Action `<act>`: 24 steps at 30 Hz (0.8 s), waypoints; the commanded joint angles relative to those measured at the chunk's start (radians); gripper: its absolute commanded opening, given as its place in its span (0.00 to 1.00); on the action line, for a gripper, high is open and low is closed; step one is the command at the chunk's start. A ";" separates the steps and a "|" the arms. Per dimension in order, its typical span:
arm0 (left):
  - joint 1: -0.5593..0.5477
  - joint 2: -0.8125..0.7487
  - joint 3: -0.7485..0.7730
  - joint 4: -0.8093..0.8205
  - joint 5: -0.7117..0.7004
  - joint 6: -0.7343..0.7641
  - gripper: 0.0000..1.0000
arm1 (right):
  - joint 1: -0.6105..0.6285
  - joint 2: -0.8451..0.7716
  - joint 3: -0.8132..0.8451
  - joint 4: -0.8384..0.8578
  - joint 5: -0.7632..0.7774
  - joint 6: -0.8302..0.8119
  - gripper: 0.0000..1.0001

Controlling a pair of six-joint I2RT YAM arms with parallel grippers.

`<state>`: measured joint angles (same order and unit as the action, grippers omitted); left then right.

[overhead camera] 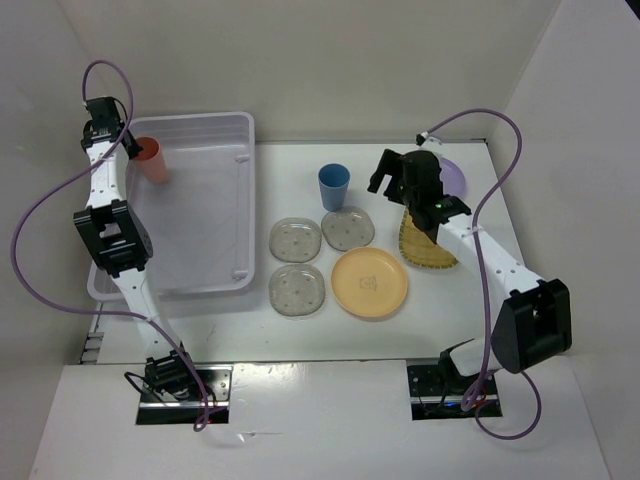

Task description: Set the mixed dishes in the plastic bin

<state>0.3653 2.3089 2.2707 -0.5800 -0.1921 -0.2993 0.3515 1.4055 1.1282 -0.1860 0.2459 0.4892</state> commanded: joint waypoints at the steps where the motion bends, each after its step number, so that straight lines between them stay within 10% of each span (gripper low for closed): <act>1: 0.006 0.015 0.001 0.023 0.052 -0.026 0.06 | 0.018 0.010 0.062 0.042 -0.005 -0.021 0.99; 13: 0.006 0.035 -0.020 0.012 0.072 -0.026 0.13 | 0.018 0.020 0.071 0.062 -0.051 -0.049 0.99; 16: 0.006 0.035 -0.020 0.012 0.072 -0.026 0.41 | 0.018 0.030 0.096 0.062 -0.060 -0.049 0.99; 24: 0.006 -0.052 -0.030 0.012 0.092 -0.003 0.76 | 0.027 0.116 0.173 0.022 -0.069 -0.060 0.99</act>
<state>0.3653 2.3379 2.2482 -0.5842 -0.1150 -0.3126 0.3641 1.4963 1.2438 -0.1802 0.1825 0.4511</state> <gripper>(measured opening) 0.723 0.994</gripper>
